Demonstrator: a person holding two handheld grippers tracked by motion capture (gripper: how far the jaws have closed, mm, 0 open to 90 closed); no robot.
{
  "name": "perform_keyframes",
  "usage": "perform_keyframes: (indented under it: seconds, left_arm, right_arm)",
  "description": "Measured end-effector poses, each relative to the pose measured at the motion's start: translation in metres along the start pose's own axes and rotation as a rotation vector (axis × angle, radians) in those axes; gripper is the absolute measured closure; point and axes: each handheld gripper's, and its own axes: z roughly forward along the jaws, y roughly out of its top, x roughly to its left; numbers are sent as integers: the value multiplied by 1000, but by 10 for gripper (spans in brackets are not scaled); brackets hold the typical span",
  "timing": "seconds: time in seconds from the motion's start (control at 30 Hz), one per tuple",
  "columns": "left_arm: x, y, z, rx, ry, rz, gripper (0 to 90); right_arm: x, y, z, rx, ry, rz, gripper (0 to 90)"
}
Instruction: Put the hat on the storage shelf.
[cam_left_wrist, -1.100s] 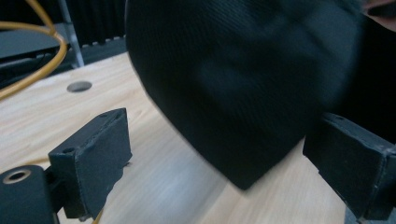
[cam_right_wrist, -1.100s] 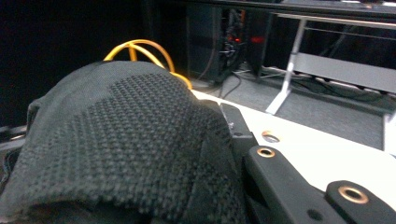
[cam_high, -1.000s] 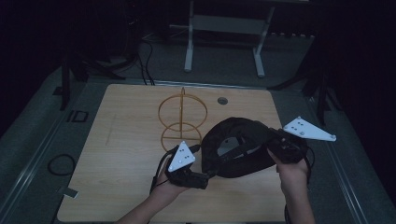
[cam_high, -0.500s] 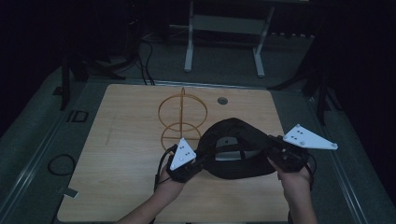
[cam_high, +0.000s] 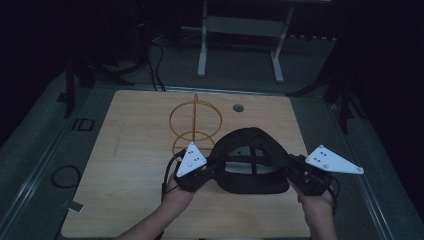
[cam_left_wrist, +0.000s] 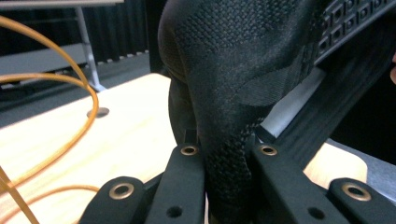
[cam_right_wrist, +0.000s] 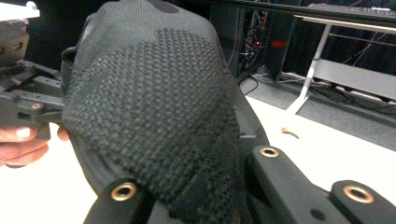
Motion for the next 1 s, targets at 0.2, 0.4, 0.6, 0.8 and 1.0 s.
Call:
perform_keyframes:
  seconds: [0.2, 0.4, 0.6, 0.8, 1.0]
  left_arm:
    - [0, 10, -2, -6, -8, -2, 884]
    - [1, 22, -7, -24, 0, 13, 886]
    - [6, 28, -14, -43, 12, -1, 886]
    - [1, 34, -22, -58, 6, 28, 886]
    - [8, 39, -34, -86, -30, 26, 886]
  right_arm:
    - [4, -5, -10, -6, -7, -13, 733]
    - [8, -12, -18, -4, 42, -11, 505]
    - [8, -21, -26, 36, 106, -17, 416]
    - [11, -36, -35, 69, 183, -34, 332]
    - [11, -47, -50, 77, 269, -48, 295]
